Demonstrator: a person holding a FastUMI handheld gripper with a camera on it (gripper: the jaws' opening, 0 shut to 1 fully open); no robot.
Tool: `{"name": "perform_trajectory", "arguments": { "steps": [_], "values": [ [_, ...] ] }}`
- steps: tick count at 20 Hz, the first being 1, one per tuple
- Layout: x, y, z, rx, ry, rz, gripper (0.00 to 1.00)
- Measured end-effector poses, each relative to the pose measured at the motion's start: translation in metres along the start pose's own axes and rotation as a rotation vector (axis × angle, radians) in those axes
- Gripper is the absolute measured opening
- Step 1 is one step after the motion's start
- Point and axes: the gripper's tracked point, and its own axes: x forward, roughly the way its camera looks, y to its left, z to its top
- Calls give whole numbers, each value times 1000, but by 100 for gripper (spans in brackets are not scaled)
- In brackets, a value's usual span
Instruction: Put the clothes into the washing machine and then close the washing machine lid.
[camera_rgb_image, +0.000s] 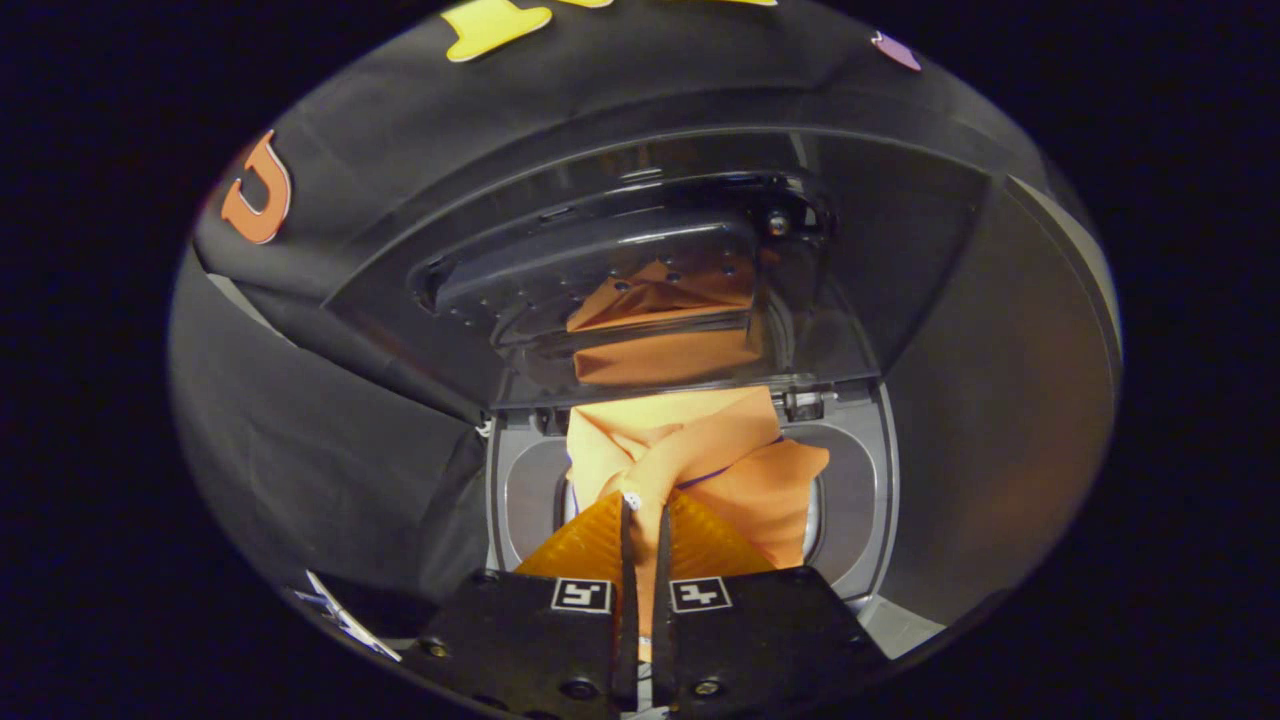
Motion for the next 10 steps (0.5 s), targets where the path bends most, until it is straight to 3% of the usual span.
{"name": "perform_trajectory", "arguments": {
  "steps": [5, 9, 10],
  "values": [
    [7, -7, -13, 1, 4, -14, 20],
    [-1, -9, 1, -53, -64, -48, 84],
    [-6, -9, 2, -65, -75, -56, 84]
  ]
}}
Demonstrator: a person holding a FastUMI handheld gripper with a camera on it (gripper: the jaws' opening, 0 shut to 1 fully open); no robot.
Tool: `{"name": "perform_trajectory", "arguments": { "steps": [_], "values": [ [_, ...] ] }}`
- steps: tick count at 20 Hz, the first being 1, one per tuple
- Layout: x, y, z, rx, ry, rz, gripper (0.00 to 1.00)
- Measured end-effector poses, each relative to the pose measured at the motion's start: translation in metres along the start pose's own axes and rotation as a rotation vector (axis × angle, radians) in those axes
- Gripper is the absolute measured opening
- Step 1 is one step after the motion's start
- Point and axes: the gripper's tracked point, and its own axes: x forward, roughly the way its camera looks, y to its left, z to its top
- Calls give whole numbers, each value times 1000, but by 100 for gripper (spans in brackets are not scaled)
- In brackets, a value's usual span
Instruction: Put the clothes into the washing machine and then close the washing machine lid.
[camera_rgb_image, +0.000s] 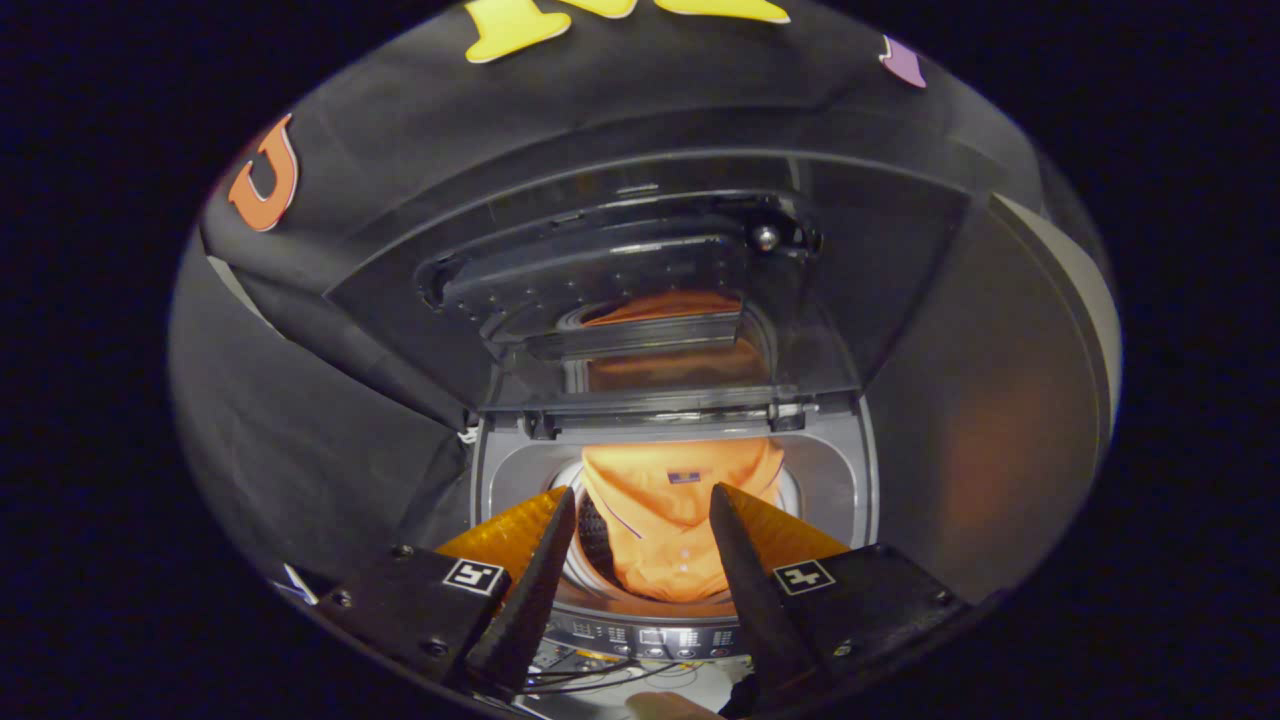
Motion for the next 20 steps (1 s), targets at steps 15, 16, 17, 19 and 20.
{"name": "perform_trajectory", "arguments": {
  "steps": [15, 16, 17, 19, 20],
  "values": [
    [-38, 13, 16, -74, -126, -6, 84],
    [-45, 15, 26, -88, -160, -11, 84],
    [-53, 17, 37, -99, -198, -17, 84],
    [-64, 21, 51, -123, -244, -17, 84],
    [-70, 26, 60, -127, -268, -11, 86]
  ]
}}
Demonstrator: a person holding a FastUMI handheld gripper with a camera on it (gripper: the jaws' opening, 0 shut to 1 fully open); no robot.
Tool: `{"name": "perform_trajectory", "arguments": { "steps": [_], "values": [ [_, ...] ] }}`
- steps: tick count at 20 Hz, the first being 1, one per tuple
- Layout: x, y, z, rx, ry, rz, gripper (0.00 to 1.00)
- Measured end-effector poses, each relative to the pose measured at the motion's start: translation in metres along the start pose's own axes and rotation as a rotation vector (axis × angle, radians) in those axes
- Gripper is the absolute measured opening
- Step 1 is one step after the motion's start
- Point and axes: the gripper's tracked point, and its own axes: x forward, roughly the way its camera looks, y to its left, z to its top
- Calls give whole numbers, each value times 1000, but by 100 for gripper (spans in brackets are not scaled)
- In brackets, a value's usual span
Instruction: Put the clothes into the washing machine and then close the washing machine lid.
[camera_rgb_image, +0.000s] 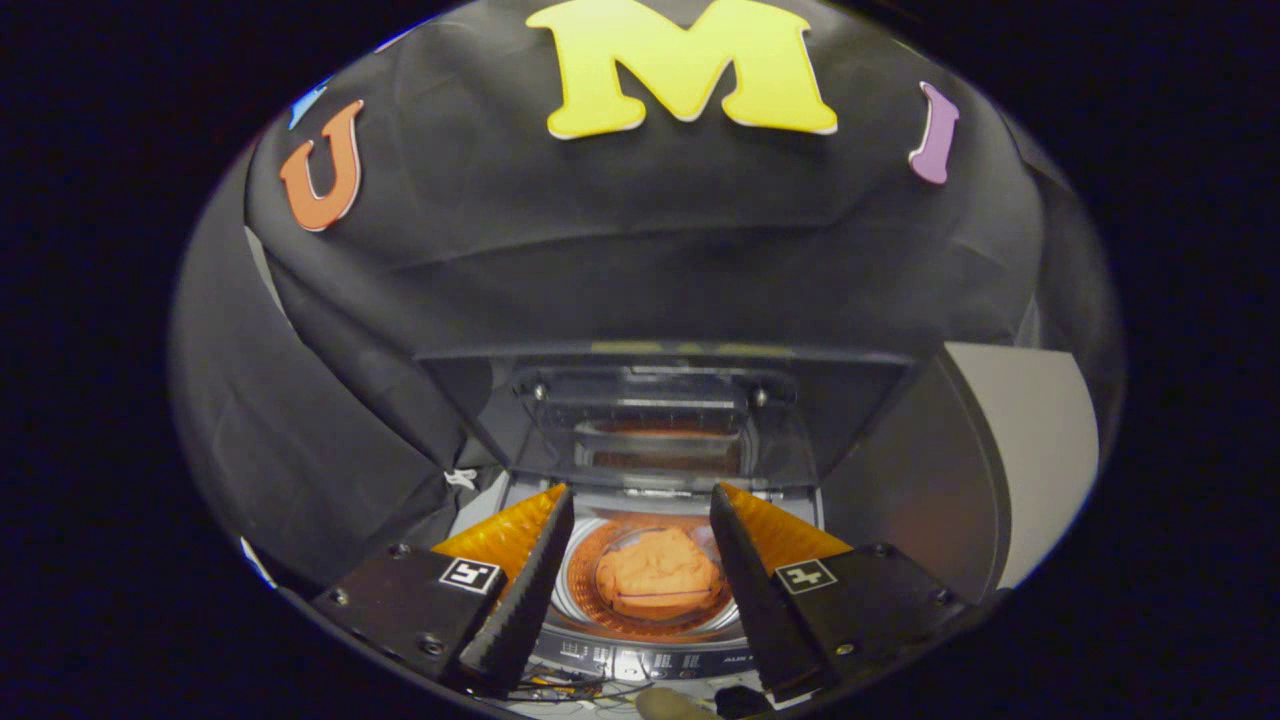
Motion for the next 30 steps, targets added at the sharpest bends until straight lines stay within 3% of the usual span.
{"name": "perform_trajectory", "arguments": {
  "steps": [7, 15, 21, 26, 30],
  "values": [
    [-14, -2, 68, -60, -146, -48, 86],
    [6, -3, 115, -13, -140, -48, 86],
    [39, -10, 119, 0, -89, -95, 86],
    [62, -25, 94, -17, -28, -160, 86],
    [62, -26, 95, -12, -121, -168, 87]
  ]
}}
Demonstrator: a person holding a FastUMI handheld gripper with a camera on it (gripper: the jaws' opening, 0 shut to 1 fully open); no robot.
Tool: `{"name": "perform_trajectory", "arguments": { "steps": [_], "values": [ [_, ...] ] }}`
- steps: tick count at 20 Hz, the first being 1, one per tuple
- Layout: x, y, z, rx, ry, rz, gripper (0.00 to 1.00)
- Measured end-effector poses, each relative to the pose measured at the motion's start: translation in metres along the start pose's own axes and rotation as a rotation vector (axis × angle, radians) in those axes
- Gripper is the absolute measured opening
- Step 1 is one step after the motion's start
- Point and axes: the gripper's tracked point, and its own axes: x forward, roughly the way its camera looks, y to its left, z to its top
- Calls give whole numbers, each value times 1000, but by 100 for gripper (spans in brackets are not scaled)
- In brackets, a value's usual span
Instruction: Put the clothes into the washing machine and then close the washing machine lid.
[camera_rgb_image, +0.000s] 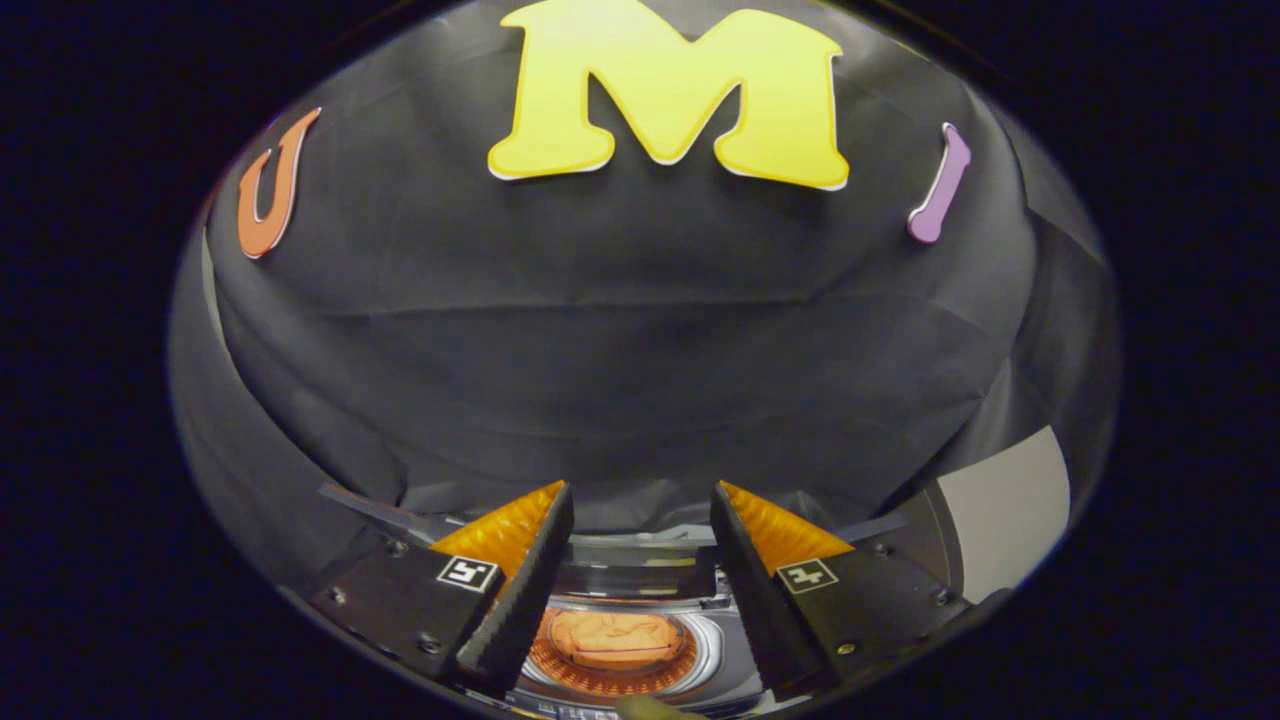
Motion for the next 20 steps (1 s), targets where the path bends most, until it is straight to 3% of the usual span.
{"name": "perform_trajectory", "arguments": {
  "steps": [4, 12, 20],
  "values": [
    [-2, 1, -1, 5, -87, 2, 87],
    [-7, 1, 2, 3, -288, 85, 87],
    [-20, -2, -7, -1, -289, 104, 87]
  ]
}}
